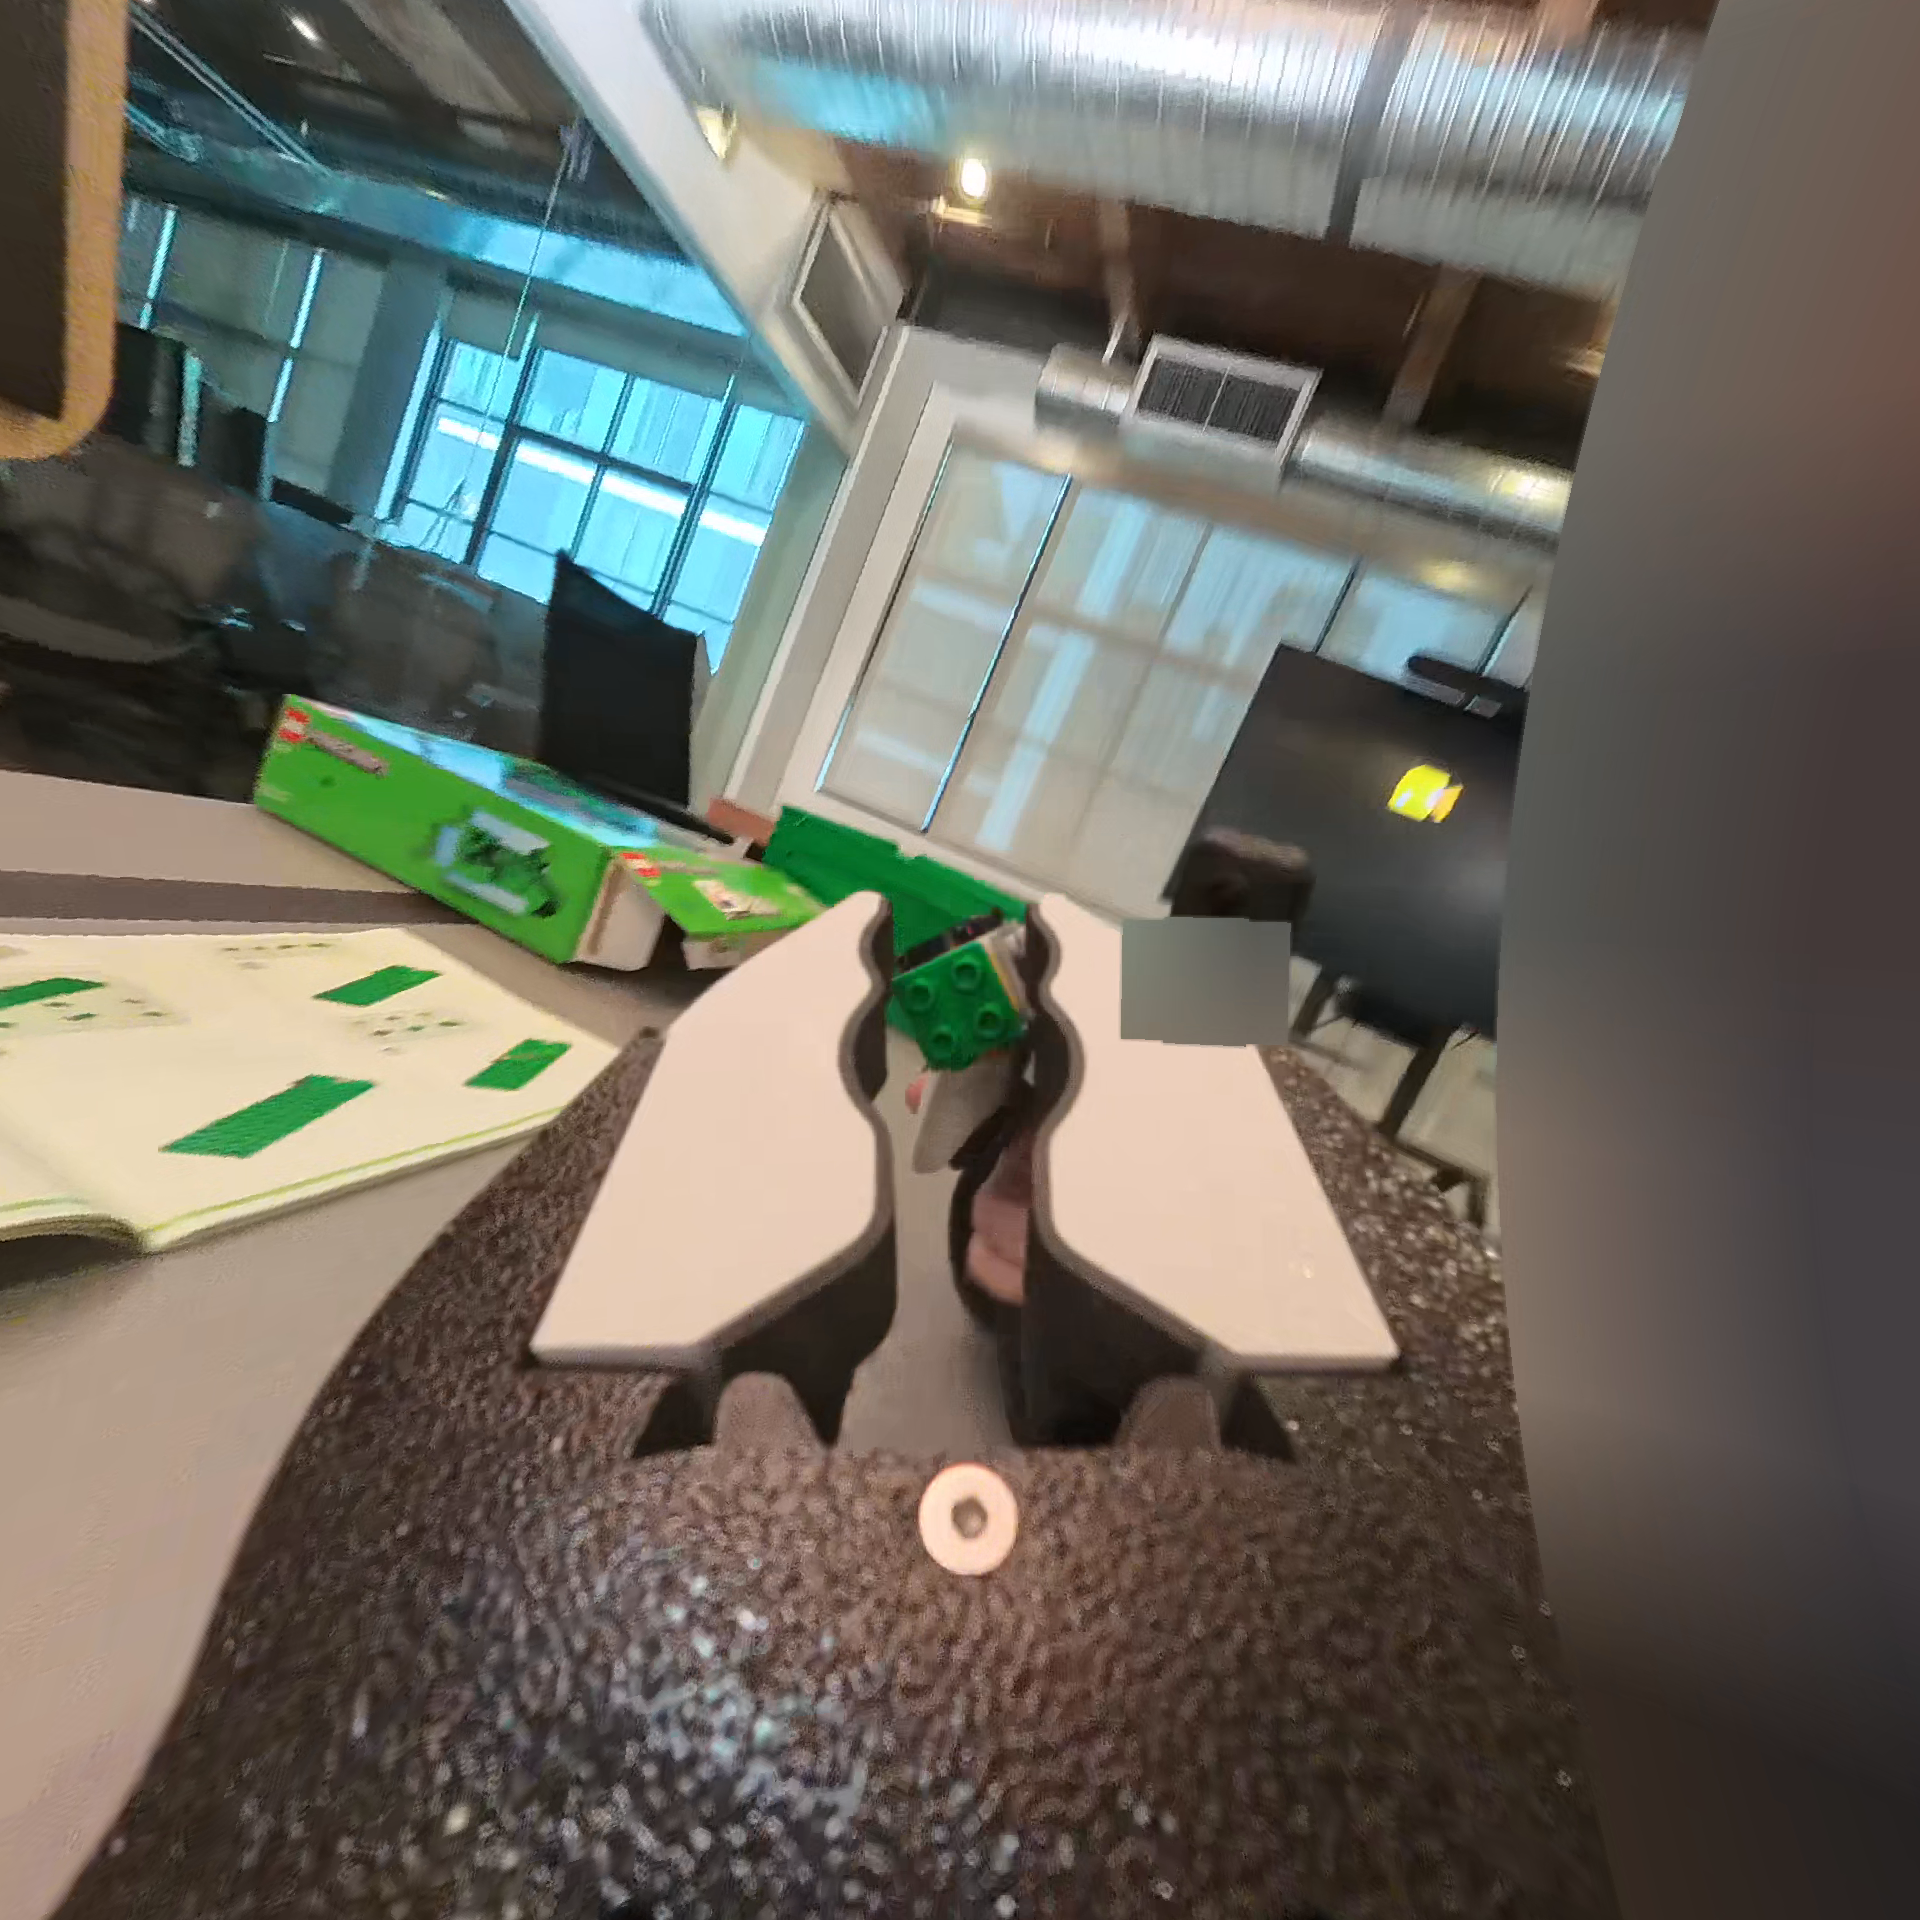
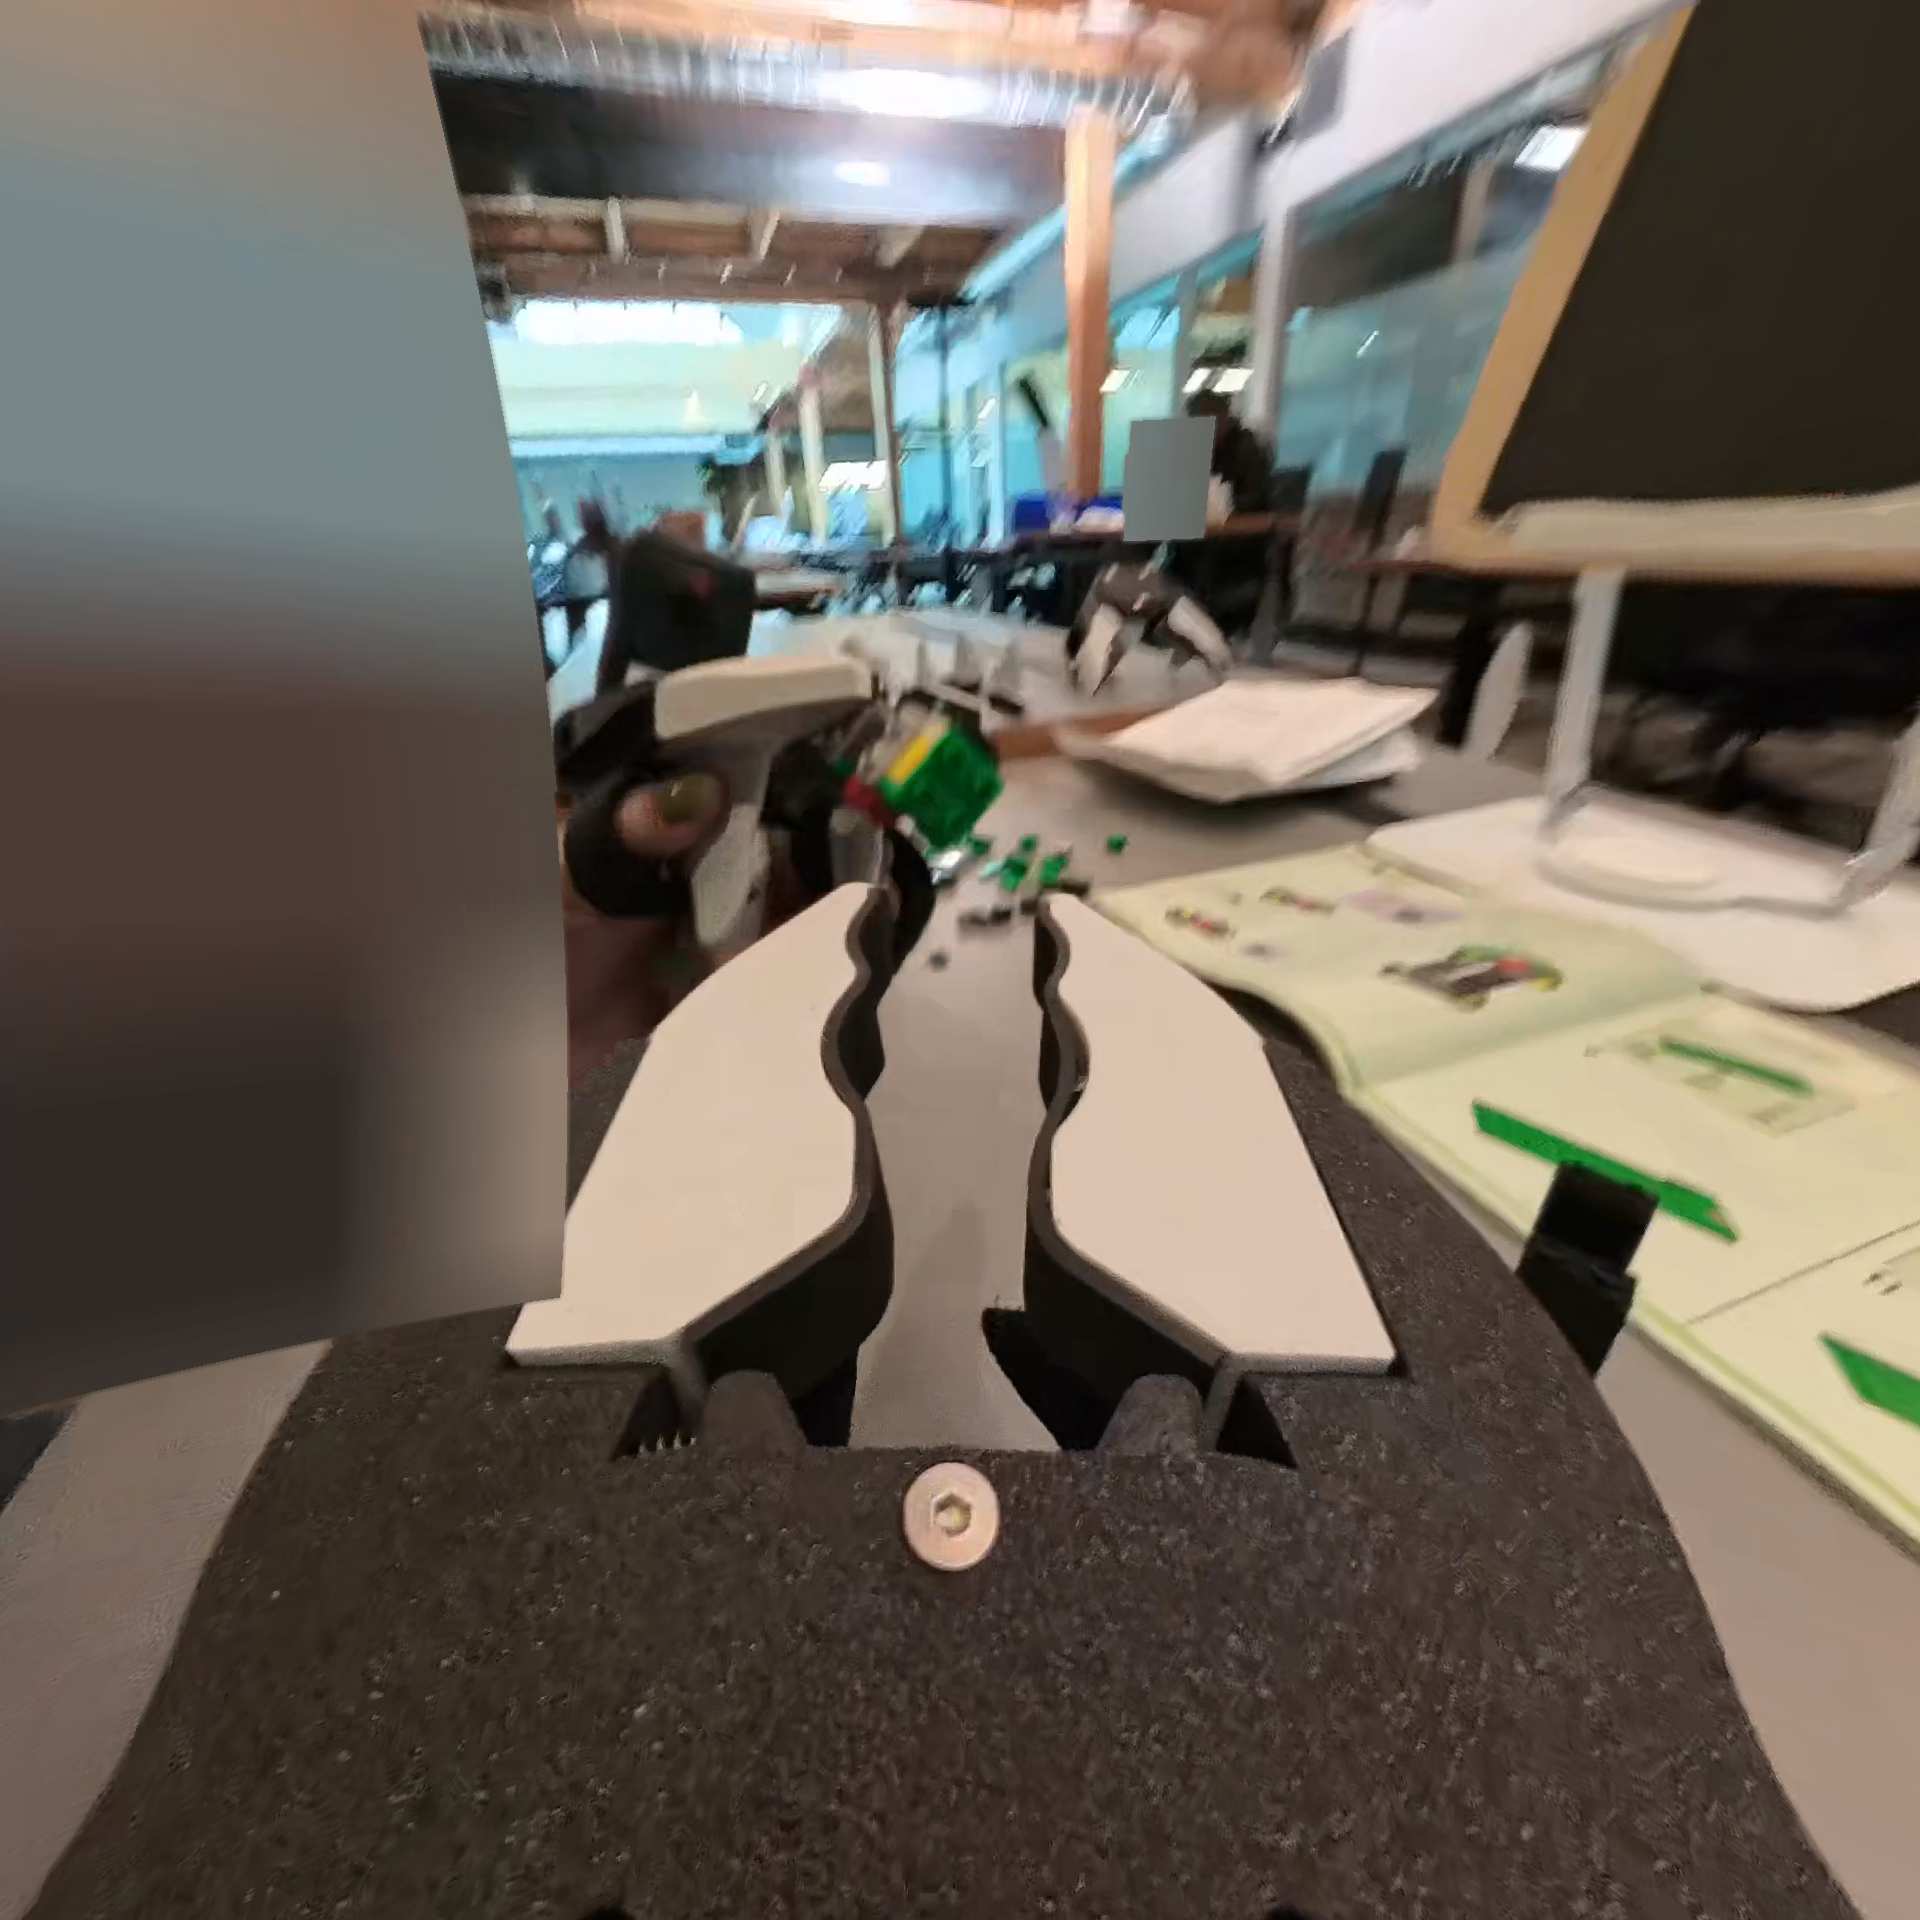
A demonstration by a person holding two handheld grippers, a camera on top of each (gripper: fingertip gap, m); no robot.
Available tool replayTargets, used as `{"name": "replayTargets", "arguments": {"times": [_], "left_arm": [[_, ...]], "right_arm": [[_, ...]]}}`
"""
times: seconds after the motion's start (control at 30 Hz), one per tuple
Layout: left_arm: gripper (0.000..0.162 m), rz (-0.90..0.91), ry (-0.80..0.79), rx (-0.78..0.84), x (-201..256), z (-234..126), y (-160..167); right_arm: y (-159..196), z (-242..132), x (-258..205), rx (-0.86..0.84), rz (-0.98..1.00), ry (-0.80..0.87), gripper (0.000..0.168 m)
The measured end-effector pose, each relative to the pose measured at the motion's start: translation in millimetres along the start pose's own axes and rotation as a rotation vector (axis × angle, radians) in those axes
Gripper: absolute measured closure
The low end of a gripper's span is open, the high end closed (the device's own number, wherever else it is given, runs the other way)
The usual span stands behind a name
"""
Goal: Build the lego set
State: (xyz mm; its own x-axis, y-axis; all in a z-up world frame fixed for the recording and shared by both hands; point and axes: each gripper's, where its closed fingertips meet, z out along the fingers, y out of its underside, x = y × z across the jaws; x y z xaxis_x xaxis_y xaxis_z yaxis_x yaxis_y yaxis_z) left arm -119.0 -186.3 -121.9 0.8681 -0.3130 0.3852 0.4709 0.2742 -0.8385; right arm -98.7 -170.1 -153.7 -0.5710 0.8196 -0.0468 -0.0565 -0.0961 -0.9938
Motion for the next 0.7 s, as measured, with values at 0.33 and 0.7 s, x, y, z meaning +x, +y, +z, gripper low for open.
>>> {"name": "replayTargets", "arguments": {"times": [0.33, 0.7], "left_arm": [[0.139, -0.102, 0.007, -0.029, -5, 8, 12], [0.139, 0.113, 0.122, -0.212, 13, 4, 28]], "right_arm": [[-9, 3, 1, 0.053, 0.055, 0.055, 0.144], [3, -6, -14, -0.120, 0.372, -0.235, 0.139]]}}
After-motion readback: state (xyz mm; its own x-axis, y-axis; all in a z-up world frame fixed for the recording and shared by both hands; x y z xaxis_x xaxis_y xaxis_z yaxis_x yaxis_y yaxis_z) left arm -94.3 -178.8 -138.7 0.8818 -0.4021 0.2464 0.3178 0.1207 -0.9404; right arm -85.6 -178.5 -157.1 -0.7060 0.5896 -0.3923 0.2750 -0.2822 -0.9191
